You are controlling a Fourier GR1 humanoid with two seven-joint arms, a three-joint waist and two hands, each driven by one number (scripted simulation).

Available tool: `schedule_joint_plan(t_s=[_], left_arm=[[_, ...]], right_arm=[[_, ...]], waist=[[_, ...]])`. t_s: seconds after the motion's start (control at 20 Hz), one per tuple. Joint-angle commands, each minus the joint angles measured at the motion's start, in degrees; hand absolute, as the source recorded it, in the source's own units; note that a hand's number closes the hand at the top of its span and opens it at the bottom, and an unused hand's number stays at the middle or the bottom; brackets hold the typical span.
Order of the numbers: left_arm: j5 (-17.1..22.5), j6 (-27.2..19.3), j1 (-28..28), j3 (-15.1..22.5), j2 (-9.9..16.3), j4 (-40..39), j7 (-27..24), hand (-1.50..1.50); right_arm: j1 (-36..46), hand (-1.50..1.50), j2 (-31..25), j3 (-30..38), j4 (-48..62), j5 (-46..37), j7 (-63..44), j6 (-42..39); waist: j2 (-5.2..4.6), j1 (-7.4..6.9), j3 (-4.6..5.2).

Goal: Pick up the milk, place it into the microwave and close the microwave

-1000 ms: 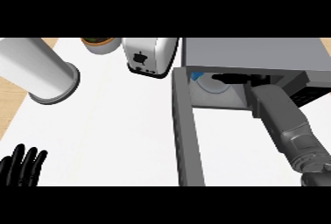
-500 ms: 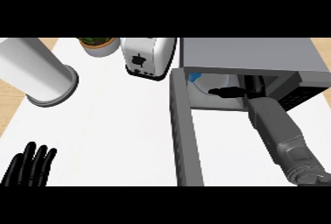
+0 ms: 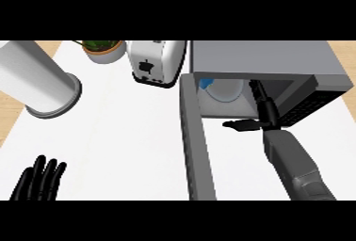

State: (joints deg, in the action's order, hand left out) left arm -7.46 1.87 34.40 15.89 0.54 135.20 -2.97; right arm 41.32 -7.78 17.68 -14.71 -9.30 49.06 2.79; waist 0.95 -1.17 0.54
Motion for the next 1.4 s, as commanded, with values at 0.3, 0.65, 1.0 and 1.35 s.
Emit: schedule_joint_plan(t_s=[0.3, 0.65, 1.0, 1.35], left_arm=[[4.01, 6.35, -2.24, 4.4, 3.58, -1.59, 2.3, -1.5], [2.93, 8.62, -8.86, 1.14, 6.4, -4.99, 2.75, 1.5], [1.13, 8.84, -18.23, 4.82, 3.62, -14.82, 6.42, 1.5], [-1.85, 8.53, -34.34, 10.64, -0.36, -24.53, 15.33, 1.5]], right_arm=[[-13.77, -1.5, 0.83, -0.08, -3.44, 3.28, 4.7, -11.25], [-25.57, -1.5, 0.73, -2.94, -14.35, 4.83, 7.2, -18.01], [-38.5, -1.5, 0.86, -6.15, -27.47, 6.99, 6.63, -21.79], [-44.25, -1.5, -2.16, -6.91, -37.1, 10.35, 2.21, -23.93]], waist=[[-0.52, 2.24, -0.47], [-0.62, 2.08, -0.45], [-0.78, 2.13, -0.47], [-1.02, 2.64, -0.55]])
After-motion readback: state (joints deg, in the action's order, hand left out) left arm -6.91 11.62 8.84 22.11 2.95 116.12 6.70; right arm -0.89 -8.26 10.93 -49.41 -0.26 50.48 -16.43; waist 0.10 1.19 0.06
